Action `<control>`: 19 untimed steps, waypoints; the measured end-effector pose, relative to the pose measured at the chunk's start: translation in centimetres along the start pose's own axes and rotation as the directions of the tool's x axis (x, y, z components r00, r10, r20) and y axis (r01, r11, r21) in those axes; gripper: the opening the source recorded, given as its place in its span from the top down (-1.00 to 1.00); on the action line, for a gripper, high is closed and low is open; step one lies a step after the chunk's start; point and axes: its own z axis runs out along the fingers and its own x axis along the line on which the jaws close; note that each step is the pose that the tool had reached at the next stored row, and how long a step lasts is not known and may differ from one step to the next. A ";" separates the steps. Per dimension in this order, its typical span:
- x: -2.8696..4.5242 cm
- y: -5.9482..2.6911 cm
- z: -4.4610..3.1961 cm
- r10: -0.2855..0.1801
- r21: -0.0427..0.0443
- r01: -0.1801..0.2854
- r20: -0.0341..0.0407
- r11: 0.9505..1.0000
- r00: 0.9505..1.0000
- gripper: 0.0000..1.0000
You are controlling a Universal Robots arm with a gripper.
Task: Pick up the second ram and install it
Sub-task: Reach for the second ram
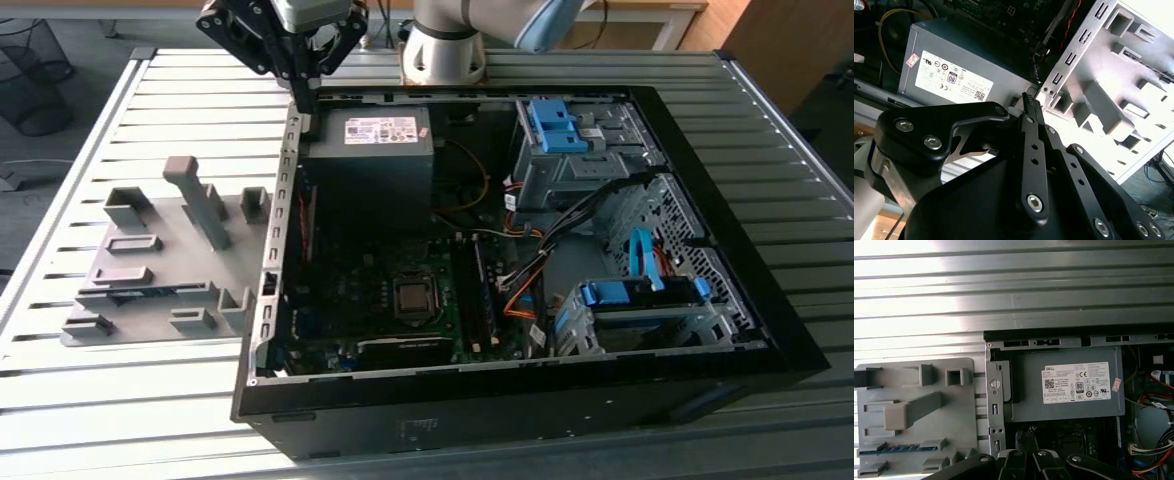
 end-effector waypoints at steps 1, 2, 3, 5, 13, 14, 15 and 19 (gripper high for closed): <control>0.03 0.00 0.00 0.000 0.000 0.000 0.000 1.000 1.000 0.80; 0.06 0.00 0.00 0.000 0.000 0.000 0.000 1.000 1.000 0.80; 0.09 -0.01 0.00 0.000 0.000 0.000 0.000 1.000 1.000 0.80; 0.16 -0.01 0.00 0.000 0.000 0.000 0.000 1.000 1.000 0.80; 0.49 -0.04 0.01 0.000 0.000 0.000 0.000 1.000 1.000 0.80; 0.54 -0.04 0.01 0.000 0.000 0.000 0.000 1.000 1.000 0.80; 0.60 -0.05 0.02 0.000 0.000 0.000 0.000 1.000 1.000 0.80; 0.80 -0.06 0.01 0.000 0.000 0.000 0.000 1.000 1.000 0.80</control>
